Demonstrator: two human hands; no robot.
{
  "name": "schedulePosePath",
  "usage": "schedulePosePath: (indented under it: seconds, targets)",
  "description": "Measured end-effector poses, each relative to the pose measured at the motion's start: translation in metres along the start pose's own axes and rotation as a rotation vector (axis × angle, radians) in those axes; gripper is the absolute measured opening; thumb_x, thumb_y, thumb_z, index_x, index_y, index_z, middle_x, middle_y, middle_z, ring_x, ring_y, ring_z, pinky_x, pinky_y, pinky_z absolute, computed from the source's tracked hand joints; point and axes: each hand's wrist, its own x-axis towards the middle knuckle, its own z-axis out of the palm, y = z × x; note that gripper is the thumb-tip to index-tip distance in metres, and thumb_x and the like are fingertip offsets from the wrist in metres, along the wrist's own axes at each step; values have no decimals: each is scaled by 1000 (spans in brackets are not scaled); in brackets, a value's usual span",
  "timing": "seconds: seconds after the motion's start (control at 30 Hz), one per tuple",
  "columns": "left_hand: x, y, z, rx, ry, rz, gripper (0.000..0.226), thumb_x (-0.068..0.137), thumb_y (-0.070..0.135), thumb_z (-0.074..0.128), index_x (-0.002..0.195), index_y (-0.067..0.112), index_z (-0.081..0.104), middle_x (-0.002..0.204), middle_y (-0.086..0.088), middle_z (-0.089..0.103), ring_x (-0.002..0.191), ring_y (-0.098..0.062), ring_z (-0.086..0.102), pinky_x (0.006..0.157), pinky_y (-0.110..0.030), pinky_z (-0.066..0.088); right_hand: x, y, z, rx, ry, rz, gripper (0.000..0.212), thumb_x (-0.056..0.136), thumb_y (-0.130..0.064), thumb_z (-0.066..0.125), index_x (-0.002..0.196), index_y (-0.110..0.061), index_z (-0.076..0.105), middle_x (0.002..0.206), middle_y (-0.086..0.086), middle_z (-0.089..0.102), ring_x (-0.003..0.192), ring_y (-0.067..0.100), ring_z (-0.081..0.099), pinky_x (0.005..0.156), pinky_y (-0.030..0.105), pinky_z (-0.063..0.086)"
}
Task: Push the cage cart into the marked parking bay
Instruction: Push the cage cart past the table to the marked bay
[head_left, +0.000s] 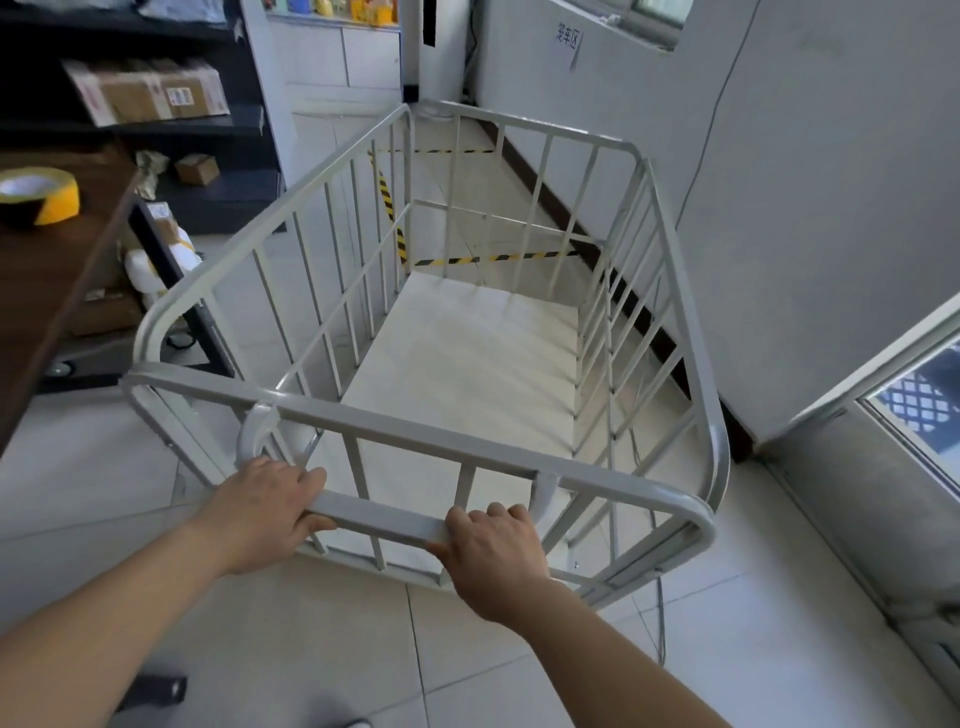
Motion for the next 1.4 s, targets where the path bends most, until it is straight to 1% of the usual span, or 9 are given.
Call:
schedulePosePath:
  seconds: [0.13,0.27,0.4,0.6,0.83,0.97,1.1,1.23,1.4]
  targets:
    - [-11,44,5,57,69,20,38,80,61,53,78,23,49,66,5,59,59,-19,55,60,-34,46,-36,23,-2,18,-38,-13,63,74,-64,-12,89,-23,34,92,6,62,84,28,49,84,41,33]
    - [-9,90,0,95,122,48,40,71,59,65,70,24,46,53,6,54,46,-15,50,50,-27,30,-64,54,-8,-3,-65,-29,67,73,-66,-15,91,-24,34,95,5,62,88,28,50,85,40,33]
    - [6,130,7,74,160,55,40,76,63,51,68,24,48,49,5,53,41,-15,49,48,-29,40,-81,90,-18,-59,-119,-15,82,72,-67,-15,103,-19,44,98,5,62,83,26,46,87,40,35]
    - [47,175,5,44,191,47,46,80,63,31,65,23,48,42,5,50,34,-16,46,45,-28,42,-88,145,-29,-102,-162,41,88,68,-69,-17,105,-19,45,99,4,59,79,20,36,87,36,36]
    - [101,200,0,40,182,35,73,75,67,-1,93,20,51,76,-1,67,66,-23,61,69,-36,40,-70,203,-42,-123,-147,43,83,72,-68,-11,109,-19,46,103,3,58,94,23,49,94,36,37]
    - [137,202,0,47,165,-3,63,82,69,10,93,21,48,75,1,65,66,-22,60,72,-36,44,-47,233,-48,-149,-156,38,78,74,-66,-10,106,-20,45,101,2,58,94,23,50,95,36,38]
    - [173,203,-4,64,152,-28,54,87,66,22,94,19,49,75,-1,66,67,-24,61,73,-36,44,-23,267,-49,-153,-156,27,46,97,-55,19,106,-20,47,99,2,58,93,22,51,96,37,38]
    - [208,206,-7,78,164,-25,51,89,64,27,94,18,50,75,-2,66,66,-25,61,68,-37,39,-1,297,-57,-165,-121,2,76,75,-67,-8,102,-21,46,94,0,57,89,22,50,93,36,39]
    - [250,207,-9,88,178,-35,52,86,64,34,85,17,55,60,-3,63,52,-25,58,58,-35,36,26,333,-63,-148,-128,0,79,72,-66,-12,103,-22,45,89,-4,50,84,19,44,93,35,38]
